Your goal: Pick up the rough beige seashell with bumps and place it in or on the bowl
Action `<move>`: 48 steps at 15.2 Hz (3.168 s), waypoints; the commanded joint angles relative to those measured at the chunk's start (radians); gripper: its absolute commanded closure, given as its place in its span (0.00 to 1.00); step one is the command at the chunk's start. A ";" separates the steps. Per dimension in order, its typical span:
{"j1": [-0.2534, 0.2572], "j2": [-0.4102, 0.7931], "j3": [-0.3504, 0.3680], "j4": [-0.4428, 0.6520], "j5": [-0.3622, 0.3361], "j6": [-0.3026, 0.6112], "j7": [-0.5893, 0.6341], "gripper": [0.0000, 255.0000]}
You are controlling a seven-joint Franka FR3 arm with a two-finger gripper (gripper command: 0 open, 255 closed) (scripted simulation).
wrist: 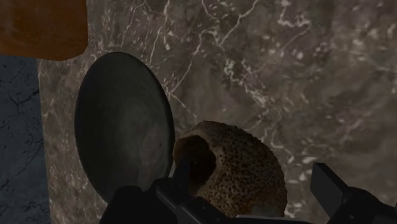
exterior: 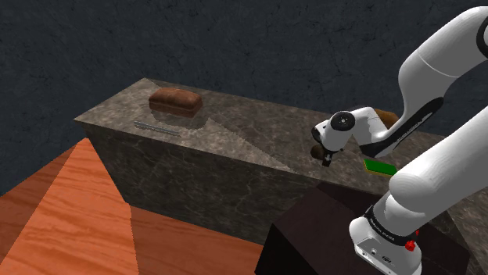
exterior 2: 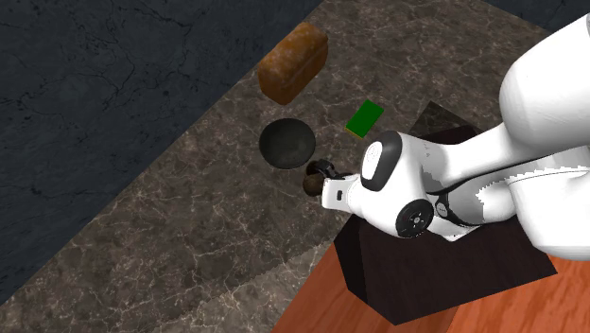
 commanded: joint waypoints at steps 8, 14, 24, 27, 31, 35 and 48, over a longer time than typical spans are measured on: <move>0.000 0.001 0.000 0.001 -0.001 0.000 0.001 1.00; -0.001 -0.047 -0.001 -0.018 0.061 -0.005 -0.071 1.00; 0.030 -0.289 -0.011 -0.090 0.382 -0.079 -0.418 1.00; 0.052 -0.358 -0.020 -0.101 0.467 -0.119 -0.507 1.00; 0.085 -0.444 -0.030 -0.107 0.566 -0.181 -0.609 1.00; 0.116 -0.521 -0.037 -0.103 0.645 -0.249 -0.690 1.00; 0.018 -0.169 -0.245 0.212 0.569 -0.047 -0.881 1.00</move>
